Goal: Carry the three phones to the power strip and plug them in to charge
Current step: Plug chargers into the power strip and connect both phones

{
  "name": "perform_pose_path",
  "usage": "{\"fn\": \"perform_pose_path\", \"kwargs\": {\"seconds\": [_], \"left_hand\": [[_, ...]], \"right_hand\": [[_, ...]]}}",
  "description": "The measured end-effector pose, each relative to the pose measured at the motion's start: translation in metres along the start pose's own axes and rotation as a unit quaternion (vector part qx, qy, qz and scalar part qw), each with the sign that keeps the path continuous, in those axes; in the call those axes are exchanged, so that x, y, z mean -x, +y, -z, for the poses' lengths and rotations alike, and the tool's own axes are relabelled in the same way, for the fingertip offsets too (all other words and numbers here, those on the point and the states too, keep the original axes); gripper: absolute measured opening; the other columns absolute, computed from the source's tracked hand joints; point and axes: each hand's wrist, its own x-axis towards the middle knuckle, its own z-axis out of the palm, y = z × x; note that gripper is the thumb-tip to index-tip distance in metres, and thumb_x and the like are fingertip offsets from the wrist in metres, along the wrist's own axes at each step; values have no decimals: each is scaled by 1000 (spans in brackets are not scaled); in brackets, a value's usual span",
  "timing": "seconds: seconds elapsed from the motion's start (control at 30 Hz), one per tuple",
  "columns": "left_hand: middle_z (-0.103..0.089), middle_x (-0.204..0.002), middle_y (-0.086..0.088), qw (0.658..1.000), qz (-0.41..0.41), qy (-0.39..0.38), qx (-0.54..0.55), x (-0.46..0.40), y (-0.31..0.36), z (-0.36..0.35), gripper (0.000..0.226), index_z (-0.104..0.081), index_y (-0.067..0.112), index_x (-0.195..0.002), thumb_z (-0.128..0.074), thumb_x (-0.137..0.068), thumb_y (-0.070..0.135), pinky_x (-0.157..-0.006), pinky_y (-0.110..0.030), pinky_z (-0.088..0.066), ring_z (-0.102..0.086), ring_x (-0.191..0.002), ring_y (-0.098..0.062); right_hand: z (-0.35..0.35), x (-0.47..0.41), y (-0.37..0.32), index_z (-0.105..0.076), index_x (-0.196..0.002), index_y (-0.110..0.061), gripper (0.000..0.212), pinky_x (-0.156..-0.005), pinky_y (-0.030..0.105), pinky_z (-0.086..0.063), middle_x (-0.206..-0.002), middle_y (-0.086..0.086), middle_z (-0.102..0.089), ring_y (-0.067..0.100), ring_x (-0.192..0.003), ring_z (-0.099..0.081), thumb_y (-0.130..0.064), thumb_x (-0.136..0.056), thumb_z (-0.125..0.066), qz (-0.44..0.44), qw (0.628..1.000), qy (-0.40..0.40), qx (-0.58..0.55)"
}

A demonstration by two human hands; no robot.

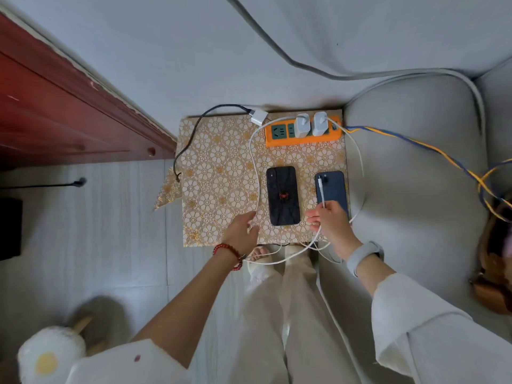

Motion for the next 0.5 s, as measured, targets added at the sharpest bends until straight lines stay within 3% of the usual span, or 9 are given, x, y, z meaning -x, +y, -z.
{"fn": "perform_pose_path", "kwargs": {"seconds": [0.07,0.13,0.2,0.23,0.3,0.37,0.5], "left_hand": [[-41,-140,-12,998,21,5,62,-18,15,-11,43,-38,9,-133,-42,-91,13,-98,-31,-39,-49,-119,-24],[-44,-136,-14,993,54,6,109,-35,26,-22,44,-36,10,-134,-38,-91,11,-83,-29,-45,-57,-103,-25],[-52,-121,-19,987,71,8,141,-49,34,-33,40,-40,9,-129,-36,-90,7,-68,-32,-48,-58,-81,-27],[-54,-115,-20,986,71,13,148,-54,36,-39,37,-43,7,-125,-35,-89,5,-68,-34,-48,-57,-81,-28],[-52,-122,-21,985,84,31,146,-61,39,-48,37,-42,2,-124,-36,-88,3,-85,-39,-49,-54,-101,-32],[-45,-133,-21,981,107,44,154,-64,42,-54,45,-34,3,-132,-38,-88,6,-100,-47,-41,-46,-119,-35],[-50,-129,-19,971,112,69,199,-66,45,-55,40,-37,4,-127,-39,-87,4,-99,-47,-43,-49,-114,-36]], "right_hand": [[-8,-20,5,-46,-94,-7,11,-83,43,-52,-104,18,-60,32,-95,-60,-12,-94,-36,-2,1000,2,26],[-16,-36,9,-48,-101,-1,20,-90,52,-48,-111,25,-57,39,-102,-56,-15,-94,-36,3,998,2,63],[-23,-48,14,-48,-102,-1,22,-80,43,-46,-104,26,-55,34,-89,-54,-18,-94,-36,1,998,-9,60],[-26,-53,16,-48,-99,-3,19,-73,39,-41,-94,22,-54,28,-82,-50,-17,-95,-36,1,999,-18,45],[-29,-57,21,-49,-95,-9,15,-66,35,-36,-85,11,-49,22,-77,-45,-16,-95,-35,1,1000,-22,18],[-28,-58,26,-50,-102,-10,18,-67,30,-41,-97,6,-54,19,-89,-51,-14,-95,-33,-7,1000,-15,2],[-26,-58,25,-47,-97,-15,19,-91,40,-46,-109,6,-54,19,-103,-53,-9,-95,-29,-27,998,-22,-47]]}}
